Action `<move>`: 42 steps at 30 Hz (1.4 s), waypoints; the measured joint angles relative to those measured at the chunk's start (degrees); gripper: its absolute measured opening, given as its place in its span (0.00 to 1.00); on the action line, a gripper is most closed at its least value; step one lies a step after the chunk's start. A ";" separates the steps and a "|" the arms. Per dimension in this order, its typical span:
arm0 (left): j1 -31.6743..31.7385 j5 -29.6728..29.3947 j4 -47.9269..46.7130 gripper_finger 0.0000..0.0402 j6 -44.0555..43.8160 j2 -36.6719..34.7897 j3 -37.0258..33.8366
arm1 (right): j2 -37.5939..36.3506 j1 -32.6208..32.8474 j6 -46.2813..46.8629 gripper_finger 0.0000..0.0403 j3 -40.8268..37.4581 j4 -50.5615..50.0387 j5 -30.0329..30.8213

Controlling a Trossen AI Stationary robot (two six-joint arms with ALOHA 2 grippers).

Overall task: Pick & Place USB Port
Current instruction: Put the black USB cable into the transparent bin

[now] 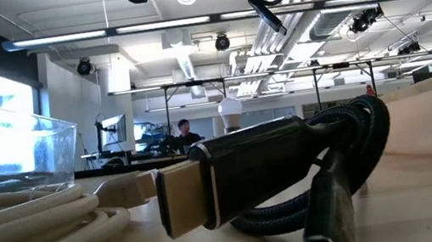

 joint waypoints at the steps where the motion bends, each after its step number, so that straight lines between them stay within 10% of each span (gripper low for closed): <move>1: 0.00 -0.01 0.00 0.36 0.00 0.00 0.00 | 0.00 0.01 0.01 0.02 0.00 0.01 -0.02; 29: -0.07 -4.94 0.24 0.01 -0.13 0.00 0.00 | 0.04 -0.03 0.01 0.02 0.02 -0.08 0.22; 42: 0.07 -7.50 -1.43 0.00 -0.52 0.01 0.00 | 0.04 0.04 3.07 0.33 0.02 -0.43 11.06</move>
